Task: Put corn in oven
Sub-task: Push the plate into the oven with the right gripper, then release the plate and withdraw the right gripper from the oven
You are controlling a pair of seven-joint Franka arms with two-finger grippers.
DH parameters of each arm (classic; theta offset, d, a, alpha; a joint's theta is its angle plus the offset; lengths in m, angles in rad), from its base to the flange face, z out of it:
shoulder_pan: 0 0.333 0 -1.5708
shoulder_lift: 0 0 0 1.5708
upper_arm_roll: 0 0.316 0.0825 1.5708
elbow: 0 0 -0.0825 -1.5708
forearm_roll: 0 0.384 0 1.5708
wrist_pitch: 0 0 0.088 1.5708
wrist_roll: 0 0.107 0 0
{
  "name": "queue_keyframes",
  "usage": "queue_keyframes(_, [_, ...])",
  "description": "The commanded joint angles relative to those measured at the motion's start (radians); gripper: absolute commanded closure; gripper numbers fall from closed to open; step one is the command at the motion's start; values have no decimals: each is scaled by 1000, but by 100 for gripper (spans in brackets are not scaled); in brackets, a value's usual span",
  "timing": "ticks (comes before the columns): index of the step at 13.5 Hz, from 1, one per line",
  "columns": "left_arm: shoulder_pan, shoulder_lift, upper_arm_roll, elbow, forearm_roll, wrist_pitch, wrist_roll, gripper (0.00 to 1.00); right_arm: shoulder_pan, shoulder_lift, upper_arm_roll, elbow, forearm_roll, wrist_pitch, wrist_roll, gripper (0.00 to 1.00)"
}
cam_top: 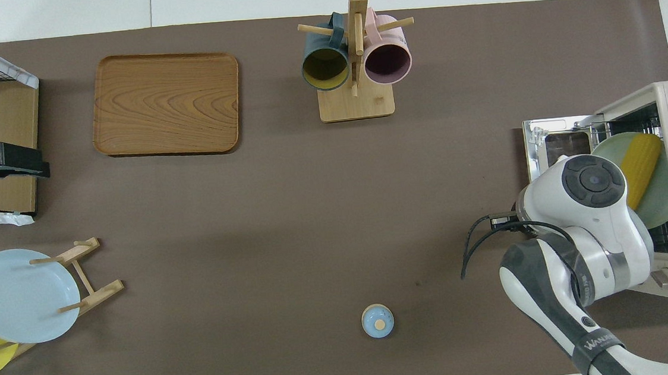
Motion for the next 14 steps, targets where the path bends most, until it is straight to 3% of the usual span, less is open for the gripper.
queue_keyframes(1, [12,-19,-7,-19,15,7,5,0,-28,-45,2,-61,19,39,-44,100])
queue_keyframes(6, [12,-19,-7,-19,15,7,5,0,-34,-50,-1,-68,10,25,-52,100])
queue_keyframes(9, [12,-19,-7,-19,15,7,5,0,-74,-51,-1,-65,-88,2,-52,100])
queue_keyframes(14, [12,-19,-7,-19,15,7,5,0,-77,-47,-1,-29,-132,-58,-53,100])
